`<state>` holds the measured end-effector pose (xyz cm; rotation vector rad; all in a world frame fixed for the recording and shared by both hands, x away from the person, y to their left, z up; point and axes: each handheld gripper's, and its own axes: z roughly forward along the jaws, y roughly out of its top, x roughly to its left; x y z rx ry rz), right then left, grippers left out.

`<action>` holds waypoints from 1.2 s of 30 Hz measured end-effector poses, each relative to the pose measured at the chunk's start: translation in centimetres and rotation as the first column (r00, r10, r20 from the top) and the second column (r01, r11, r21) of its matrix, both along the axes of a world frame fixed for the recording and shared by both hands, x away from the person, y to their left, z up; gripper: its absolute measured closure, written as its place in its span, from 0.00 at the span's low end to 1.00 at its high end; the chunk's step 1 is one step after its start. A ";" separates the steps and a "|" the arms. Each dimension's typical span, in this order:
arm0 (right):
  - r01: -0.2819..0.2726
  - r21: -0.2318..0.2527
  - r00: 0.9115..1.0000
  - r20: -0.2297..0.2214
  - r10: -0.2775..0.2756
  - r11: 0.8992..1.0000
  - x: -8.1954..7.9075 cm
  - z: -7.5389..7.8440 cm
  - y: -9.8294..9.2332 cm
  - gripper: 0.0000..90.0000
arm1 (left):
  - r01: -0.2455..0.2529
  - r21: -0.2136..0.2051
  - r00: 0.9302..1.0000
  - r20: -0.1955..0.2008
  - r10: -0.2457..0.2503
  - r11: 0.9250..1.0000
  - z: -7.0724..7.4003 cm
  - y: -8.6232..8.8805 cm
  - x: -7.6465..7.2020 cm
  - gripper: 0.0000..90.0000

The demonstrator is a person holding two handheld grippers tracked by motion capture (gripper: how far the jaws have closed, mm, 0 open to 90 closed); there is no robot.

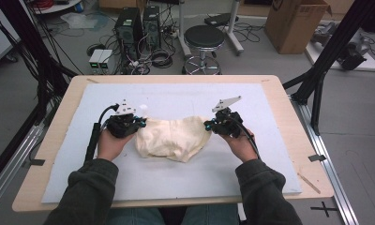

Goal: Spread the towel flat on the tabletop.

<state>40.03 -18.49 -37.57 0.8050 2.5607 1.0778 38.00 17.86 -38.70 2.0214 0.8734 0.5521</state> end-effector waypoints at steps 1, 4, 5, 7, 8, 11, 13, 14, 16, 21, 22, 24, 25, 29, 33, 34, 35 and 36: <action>-0.009 -0.003 1.000 0.011 0.009 1.000 -0.2 0.1 0.0 0.96 | 0.002 -0.006 1.000 0.005 -0.002 1.000 0.1 0.1 -0.2 0.96; -0.020 -0.002 1.000 0.016 0.020 1.000 -0.8 0.5 0.3 0.96 | 0.009 -0.010 1.000 0.015 -0.009 1.000 0.5 0.3 -0.6 0.96; -0.033 -0.007 0.999 0.027 0.033 0.999 -0.9 0.5 0.3 0.96 | 0.012 -0.007 1.000 0.017 -0.012 1.000 0.7 0.3 -0.7 0.96; -0.042 -0.008 0.999 0.022 0.042 0.999 -1.3 0.6 0.4 0.96 | 0.023 -0.012 0.999 0.024 -0.022 1.000 0.8 0.3 -1.0 0.96; -0.046 -0.014 0.999 0.023 0.047 0.999 -1.4 0.7 0.4 0.96 | 0.025 -0.008 0.999 0.027 -0.025 1.000 1.0 0.4 -1.2 0.96; -0.059 -0.013 0.998 0.026 0.059 0.998 -1.9 0.9 0.4 0.96 | 0.036 -0.019 0.999 0.033 -0.035 0.999 1.2 0.5 -1.5 0.96; -0.069 -0.009 0.997 0.020 0.070 0.998 -2.1 1.0 0.5 0.96 | 0.048 -0.018 0.998 0.034 -0.047 0.999 1.3 0.5 -1.8 0.96; -0.070 -0.013 0.997 0.017 0.070 0.997 -2.2 1.0 0.5 0.96 | 0.054 -0.013 0.998 0.037 -0.054 0.998 1.3 0.5 -1.9 0.96; -0.084 -0.020 0.996 0.016 0.085 0.996 -2.4 1.0 0.5 0.96 | 0.058 -0.012 0.998 0.040 -0.057 0.998 1.2 0.5 -2.2 0.96; -0.086 -0.037 0.996 0.021 0.087 0.996 -1.5 1.5 0.2 0.98 | -0.007 -0.027 0.997 0.081 0.009 1.000 2.1 0.9 -0.6 0.97; -0.073 -0.041 0.997 0.031 0.074 0.996 -0.6 2.0 0.1 0.98 | -0.036 -0.045 0.995 0.090 0.040 0.998 2.7 0.9 0.6 0.97; -0.031 -0.025 0.998 0.048 0.032 0.999 2.8 3.6 0.3 0.98 | -0.107 -0.071 0.988 0.105 0.114 0.992 4.2 0.8 4.0 0.96; 0.026 -0.048 0.997 0.076 -0.023 0.998 5.0 4.7 0.5 0.92 | -0.162 -0.062 0.978 0.119 0.169 0.985 5.2 0.5 6.1 0.94; 0.257 0.051 0.965 0.049 -0.259 0.965 10.9 6.9 -0.3 0.58 | -0.209 -0.082 0.973 0.078 0.216 0.974 5.8 0.5 8.4 0.61; 0.226 0.020 0.974 0.021 -0.226 0.974 10.3 5.2 -0.6 0.59 | -0.186 -0.071 0.981 0.039 0.189 0.980 4.2 0.9 7.9 0.60; 0.215 0.016 0.976 0.015 -0.215 0.976 9.8 4.4 -0.7 0.60 | -0.176 -0.077 0.984 0.023 0.178 0.981 3.6 0.9 7.6 0.60; 0.207 0.014 0.978 0.004 -0.207 0.978 9.4 3.6 -0.9 0.60 | -0.157 -0.070 0.987 0.009 0.158 0.985 2.8 0.7 7.1 0.60; 0.191 0.022 0.981 -0.017 -0.191 0.981 8.7 2.7 -1.1 0.61 | -0.145 -0.076 0.989 0.001 0.146 0.986 2.3 0.5 6.7 0.60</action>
